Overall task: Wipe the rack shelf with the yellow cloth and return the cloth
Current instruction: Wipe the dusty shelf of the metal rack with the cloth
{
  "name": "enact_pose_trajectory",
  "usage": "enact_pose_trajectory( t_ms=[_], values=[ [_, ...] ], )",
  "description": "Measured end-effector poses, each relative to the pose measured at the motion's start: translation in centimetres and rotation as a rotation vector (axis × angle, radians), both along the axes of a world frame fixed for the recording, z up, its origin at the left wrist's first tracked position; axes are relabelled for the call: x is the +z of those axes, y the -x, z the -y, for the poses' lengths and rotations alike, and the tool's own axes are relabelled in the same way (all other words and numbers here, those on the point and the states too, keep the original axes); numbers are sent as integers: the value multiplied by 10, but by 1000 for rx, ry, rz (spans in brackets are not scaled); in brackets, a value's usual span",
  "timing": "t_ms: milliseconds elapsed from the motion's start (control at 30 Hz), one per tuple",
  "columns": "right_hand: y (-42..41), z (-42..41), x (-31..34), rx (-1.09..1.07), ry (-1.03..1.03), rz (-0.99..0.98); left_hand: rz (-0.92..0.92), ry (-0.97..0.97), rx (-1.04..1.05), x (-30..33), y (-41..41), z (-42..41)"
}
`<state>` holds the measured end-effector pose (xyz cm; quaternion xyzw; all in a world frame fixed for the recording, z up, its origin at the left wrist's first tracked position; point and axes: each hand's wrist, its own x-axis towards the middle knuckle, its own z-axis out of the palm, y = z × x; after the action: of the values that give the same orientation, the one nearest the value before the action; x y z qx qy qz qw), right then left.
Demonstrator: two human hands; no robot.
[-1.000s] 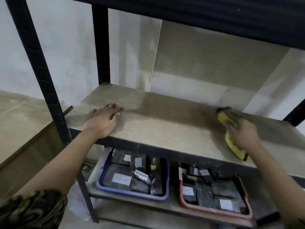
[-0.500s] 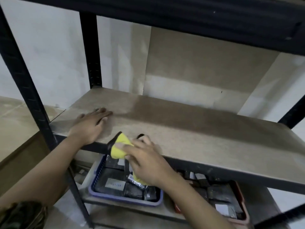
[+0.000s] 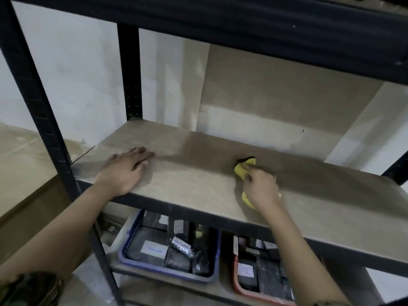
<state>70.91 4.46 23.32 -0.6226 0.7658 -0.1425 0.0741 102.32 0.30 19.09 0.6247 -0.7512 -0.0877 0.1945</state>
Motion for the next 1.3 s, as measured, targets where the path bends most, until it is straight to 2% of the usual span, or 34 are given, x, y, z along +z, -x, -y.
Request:
enact_pose_trajectory(
  t_ms=[67,167,267,333,367,433,500,567,733,833,900,1000,1133,1200,1300],
  values=[
    [-25,0,4,44,-32,26,11,-16,1,2,0,-1],
    [-53,-8,12,188,-68,240,-18,-37,1,11,5,-7],
    [-47,-15,14,202,60,396,-237,148,25,25,37,-25],
    [-34,-14,12,152,193,375,-316,205,-33,37,76,-39],
    [-27,-13,10,133,237,339,-296,185,-76,40,97,-42],
    [-15,-10,5,132,249,254,-140,129,-144,40,134,-42],
    [-7,-9,-2,134,187,170,30,46,-132,37,157,-40],
    [-3,-10,-8,119,159,112,77,26,-92,31,164,-37],
    [-1,-11,-10,102,192,134,-29,164,-67,34,145,-32],
    [2,-11,-9,87,134,132,-182,291,55,54,102,-11],
    [1,-10,-8,104,95,91,-169,378,165,62,65,12],
    [1,-7,-9,118,69,61,-71,206,312,58,20,50],
    [2,-4,-12,110,58,23,219,-57,240,30,-6,84],
    [2,-3,-14,106,63,10,247,-85,244,21,-10,96],
    [2,-3,-16,108,93,7,218,-9,260,20,-11,107]
  ],
)
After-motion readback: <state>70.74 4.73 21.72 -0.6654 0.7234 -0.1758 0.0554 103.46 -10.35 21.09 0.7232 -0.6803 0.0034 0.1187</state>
